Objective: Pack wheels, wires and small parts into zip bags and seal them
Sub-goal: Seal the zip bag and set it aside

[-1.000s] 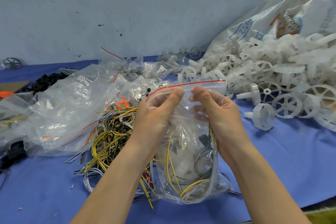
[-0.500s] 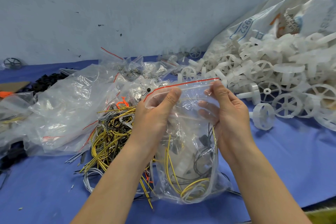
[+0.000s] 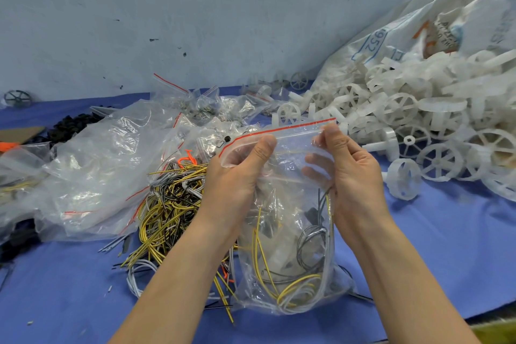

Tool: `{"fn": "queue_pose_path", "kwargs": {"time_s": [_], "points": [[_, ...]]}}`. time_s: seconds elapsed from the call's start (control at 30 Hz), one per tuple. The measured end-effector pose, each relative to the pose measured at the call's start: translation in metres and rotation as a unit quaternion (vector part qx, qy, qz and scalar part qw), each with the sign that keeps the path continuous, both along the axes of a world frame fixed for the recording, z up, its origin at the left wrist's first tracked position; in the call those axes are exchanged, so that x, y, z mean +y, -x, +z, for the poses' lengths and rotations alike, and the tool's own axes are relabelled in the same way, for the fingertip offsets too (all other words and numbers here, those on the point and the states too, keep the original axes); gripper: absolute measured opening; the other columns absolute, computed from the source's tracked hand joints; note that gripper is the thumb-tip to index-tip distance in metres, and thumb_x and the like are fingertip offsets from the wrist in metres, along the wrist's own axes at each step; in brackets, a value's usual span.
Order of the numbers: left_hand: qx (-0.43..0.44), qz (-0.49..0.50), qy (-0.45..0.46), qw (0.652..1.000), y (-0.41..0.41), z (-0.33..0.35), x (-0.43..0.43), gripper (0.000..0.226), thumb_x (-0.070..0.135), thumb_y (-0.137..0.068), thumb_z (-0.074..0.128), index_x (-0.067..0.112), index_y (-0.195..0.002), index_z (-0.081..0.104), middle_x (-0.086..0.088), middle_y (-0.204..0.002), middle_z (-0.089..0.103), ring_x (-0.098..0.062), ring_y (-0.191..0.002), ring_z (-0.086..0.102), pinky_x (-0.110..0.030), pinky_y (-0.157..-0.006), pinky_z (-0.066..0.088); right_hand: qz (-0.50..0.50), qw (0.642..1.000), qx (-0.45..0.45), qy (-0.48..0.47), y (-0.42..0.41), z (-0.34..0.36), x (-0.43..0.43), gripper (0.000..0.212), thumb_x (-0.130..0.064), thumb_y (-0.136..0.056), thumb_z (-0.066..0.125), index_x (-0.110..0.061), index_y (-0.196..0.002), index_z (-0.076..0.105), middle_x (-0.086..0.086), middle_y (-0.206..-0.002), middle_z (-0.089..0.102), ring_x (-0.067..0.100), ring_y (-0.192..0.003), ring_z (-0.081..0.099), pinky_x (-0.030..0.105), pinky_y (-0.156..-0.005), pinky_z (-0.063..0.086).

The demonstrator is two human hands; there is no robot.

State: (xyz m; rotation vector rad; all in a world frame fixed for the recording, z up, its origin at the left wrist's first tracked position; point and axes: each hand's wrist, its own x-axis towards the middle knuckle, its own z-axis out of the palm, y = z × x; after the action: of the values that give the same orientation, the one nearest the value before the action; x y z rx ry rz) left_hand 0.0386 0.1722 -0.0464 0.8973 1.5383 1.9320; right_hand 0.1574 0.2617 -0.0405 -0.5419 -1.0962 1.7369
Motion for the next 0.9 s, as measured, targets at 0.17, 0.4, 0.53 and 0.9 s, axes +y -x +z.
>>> {"fn": "queue_pose_path", "kwargs": {"time_s": [0.17, 0.4, 0.53, 0.9], "points": [[0.01, -0.008, -0.005, 1.0, -0.001, 0.0018, -0.0008, 0.033, 0.048, -0.081, 0.075, 0.016, -0.086, 0.077, -0.005, -0.08, 0.071, -0.024, -0.074, 0.064, -0.049, -0.077, 0.054, 0.037, 0.998, -0.033, -0.045, -0.001, -0.0024, 0.0014, 0.018, -0.042, -0.073, 0.075, -0.025, -0.077, 0.079, -0.005, -0.083, 0.071, 0.012, -0.062, 0.064, 0.025, -0.057, 0.054], [0.015, 0.005, 0.003, 1.0, -0.0004, 0.0003, 0.0004, 0.036, 0.055, -0.075, 0.077, 0.02, -0.077, 0.075, 0.004, -0.072, 0.067, -0.017, -0.068, 0.063, -0.041, -0.072, 0.051, 0.011, 0.999, -0.024, -0.04, 0.0002, -0.0014, -0.0015, 0.021, -0.042, -0.071, 0.077, -0.021, -0.073, 0.077, -0.003, -0.08, 0.07, 0.01, -0.062, 0.061, 0.024, -0.056, 0.053], [0.017, 0.003, -0.001, 1.0, 0.0006, 0.0, 0.0001, 0.036, 0.057, -0.073, 0.077, 0.021, -0.074, 0.074, 0.009, -0.069, 0.066, -0.014, -0.067, 0.061, -0.041, -0.073, 0.049, 0.014, 0.999, -0.023, -0.036, 0.0006, -0.0014, -0.0016, 0.02, -0.042, -0.072, 0.077, -0.022, -0.075, 0.078, -0.004, -0.082, 0.071, 0.009, -0.064, 0.061, 0.024, -0.057, 0.053], [0.022, -0.003, 0.001, 1.0, 0.003, -0.0026, 0.0, 0.031, 0.056, -0.076, 0.076, 0.027, -0.07, 0.073, 0.013, -0.067, 0.065, -0.011, -0.066, 0.062, -0.038, -0.072, 0.048, 0.044, 0.998, -0.026, -0.024, -0.002, -0.0025, -0.0007, 0.017, -0.04, -0.075, 0.074, -0.025, -0.078, 0.08, -0.005, -0.089, 0.073, 0.009, -0.067, 0.064, 0.023, -0.059, 0.054]]}}
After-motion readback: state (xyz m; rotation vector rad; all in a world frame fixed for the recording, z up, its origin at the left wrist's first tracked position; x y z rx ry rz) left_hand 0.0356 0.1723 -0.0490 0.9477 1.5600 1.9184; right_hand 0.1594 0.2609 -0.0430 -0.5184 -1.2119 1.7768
